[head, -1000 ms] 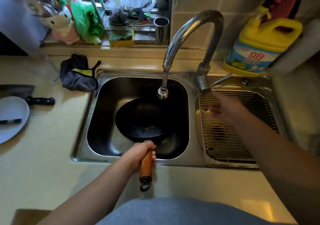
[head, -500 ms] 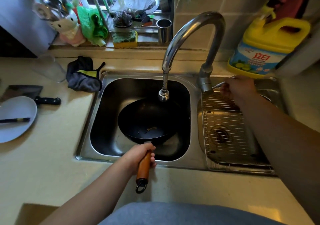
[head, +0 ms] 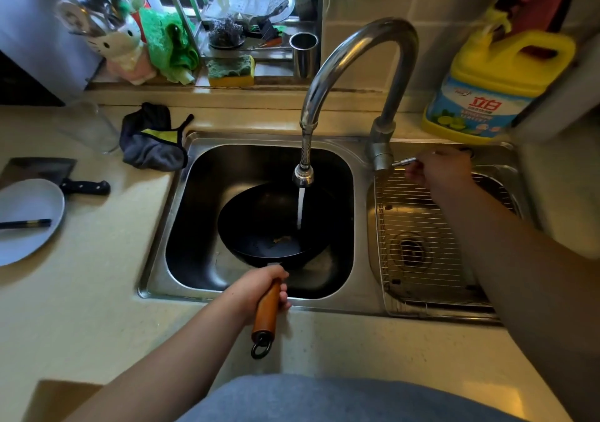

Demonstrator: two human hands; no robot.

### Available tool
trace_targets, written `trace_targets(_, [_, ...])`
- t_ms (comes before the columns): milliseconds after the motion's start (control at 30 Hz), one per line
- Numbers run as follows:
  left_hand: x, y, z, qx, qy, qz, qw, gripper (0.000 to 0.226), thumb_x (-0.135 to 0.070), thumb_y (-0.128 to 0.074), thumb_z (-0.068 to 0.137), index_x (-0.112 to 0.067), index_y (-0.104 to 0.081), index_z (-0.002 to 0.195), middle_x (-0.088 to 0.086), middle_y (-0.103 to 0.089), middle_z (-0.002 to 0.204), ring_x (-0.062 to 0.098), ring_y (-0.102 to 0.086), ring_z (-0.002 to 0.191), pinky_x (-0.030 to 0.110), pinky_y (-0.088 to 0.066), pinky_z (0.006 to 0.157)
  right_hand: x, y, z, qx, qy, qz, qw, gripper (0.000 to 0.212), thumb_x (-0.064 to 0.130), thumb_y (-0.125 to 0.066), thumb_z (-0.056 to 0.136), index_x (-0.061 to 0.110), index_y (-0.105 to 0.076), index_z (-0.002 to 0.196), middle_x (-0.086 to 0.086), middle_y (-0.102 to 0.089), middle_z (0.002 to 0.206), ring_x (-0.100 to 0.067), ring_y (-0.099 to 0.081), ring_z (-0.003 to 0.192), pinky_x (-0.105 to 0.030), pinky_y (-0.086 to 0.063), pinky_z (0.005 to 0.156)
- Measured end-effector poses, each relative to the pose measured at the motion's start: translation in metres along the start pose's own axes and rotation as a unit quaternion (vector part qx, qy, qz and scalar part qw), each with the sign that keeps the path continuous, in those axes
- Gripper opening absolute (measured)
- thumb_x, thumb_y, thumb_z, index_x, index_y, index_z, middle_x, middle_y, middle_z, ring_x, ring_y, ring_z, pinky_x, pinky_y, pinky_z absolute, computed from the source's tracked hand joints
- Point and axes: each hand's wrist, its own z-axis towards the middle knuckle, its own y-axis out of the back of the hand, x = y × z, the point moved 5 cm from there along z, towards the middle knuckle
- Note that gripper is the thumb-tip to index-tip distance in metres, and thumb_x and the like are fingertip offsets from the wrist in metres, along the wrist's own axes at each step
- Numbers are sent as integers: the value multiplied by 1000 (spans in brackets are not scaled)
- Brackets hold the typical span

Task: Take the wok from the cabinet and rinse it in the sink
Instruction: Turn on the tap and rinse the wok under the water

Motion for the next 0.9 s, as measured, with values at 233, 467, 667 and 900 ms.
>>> trace_targets(233, [1, 0, 0, 11, 5, -2, 1000, 5, -7, -58, 91, -4, -55, 95, 5, -57, 53, 14, -54, 40, 30, -55, 46, -9, -7, -20, -5, -22, -27, 999, 12, 13, -61, 95, 8, -64, 106, -8, -69, 86, -16, -69, 75, -34, -62, 71])
trace_targets(467, [-3, -14, -2, 28, -4, 8, 1000, 5, -11, -56, 94, -8, -53, 91, 5, -56, 57, 14, -54, 42, 27, -50, 49, -112, -53, -185, 304, -241, -178, 904, 39, 42, -61, 92, 4, -66, 99, -10, -75, 74, -21, -74, 64, -31, -59, 56])
trace_targets(667, [-7, -29, -2, -9, 8, 48, 999, 30, -22, -61, 94, -6, -54, 70, 6, -55, 55, 17, -53, 49, 26, -48, 46, -140, -98, -260, 354, -398, -17, 846, 19, 20, -56, 98, 2, -57, 103, -13, -63, 71, -18, -63, 57, -25, -56, 47])
trace_targets(900, [-4, -33, -4, -5, 64, 77, 995, 38, -33, -69, 86, -4, -54, 66, 8, -51, 46, 13, -37, 19, 12, -28, 23, -145, -107, -246, 231, -403, 28, 885, 7, -1, -50, 88, 3, -51, 82, -6, -50, 57, -8, -48, 35, -15, -41, 30])
